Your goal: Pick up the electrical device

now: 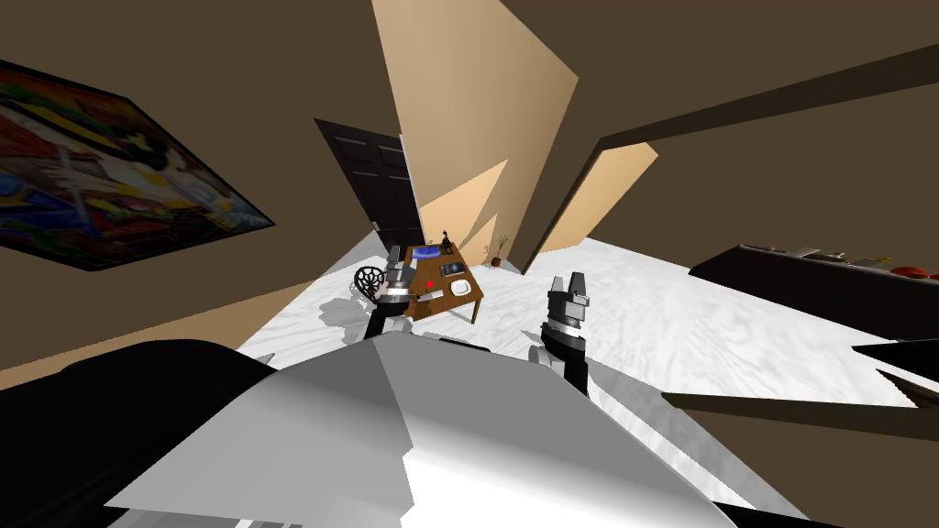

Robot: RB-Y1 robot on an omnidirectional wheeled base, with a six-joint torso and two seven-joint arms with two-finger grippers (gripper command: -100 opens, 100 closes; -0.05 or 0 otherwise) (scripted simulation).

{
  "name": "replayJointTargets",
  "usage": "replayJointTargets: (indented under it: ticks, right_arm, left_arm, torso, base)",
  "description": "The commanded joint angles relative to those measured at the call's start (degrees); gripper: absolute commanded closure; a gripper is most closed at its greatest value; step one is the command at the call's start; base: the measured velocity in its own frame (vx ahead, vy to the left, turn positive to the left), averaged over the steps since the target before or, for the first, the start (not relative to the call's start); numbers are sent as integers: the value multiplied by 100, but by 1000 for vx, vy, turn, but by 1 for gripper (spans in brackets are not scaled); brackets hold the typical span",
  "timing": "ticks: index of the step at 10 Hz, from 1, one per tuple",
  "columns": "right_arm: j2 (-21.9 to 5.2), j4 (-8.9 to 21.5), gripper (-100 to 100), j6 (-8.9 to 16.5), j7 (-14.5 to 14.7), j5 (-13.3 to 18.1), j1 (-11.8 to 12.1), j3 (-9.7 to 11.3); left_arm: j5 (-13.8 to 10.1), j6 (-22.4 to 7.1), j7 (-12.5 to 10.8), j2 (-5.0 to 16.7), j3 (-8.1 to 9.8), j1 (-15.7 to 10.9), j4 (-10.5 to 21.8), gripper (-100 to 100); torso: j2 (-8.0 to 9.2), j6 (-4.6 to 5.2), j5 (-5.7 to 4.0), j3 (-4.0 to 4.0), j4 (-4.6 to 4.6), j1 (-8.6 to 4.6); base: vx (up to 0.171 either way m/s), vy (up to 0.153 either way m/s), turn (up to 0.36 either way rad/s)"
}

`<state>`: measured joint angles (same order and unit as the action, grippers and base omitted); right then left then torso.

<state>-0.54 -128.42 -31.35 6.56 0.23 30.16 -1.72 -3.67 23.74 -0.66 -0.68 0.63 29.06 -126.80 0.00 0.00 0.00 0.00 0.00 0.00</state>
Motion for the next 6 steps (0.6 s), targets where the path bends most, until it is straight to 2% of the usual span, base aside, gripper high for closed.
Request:
replayJointTargets:
  ticks: [1, 6]
  right_arm:
    - [0, 0, 0, 0, 0, 0, 0, 0]
    - [0, 0, 0, 0, 0, 0, 0, 0]
  left_arm:
    - [-37, -119, -99, 269, 58, -42, 90, -100]
    - [-210, -660, -557, 713, 327, -228, 465, -100]
  torso:
    - [0, 0, 0, 0, 0, 0]
    - [-3, 0, 1, -2, -1, 3]
  base:
    - [2, -1, -22]
    - [7, 2, -28]
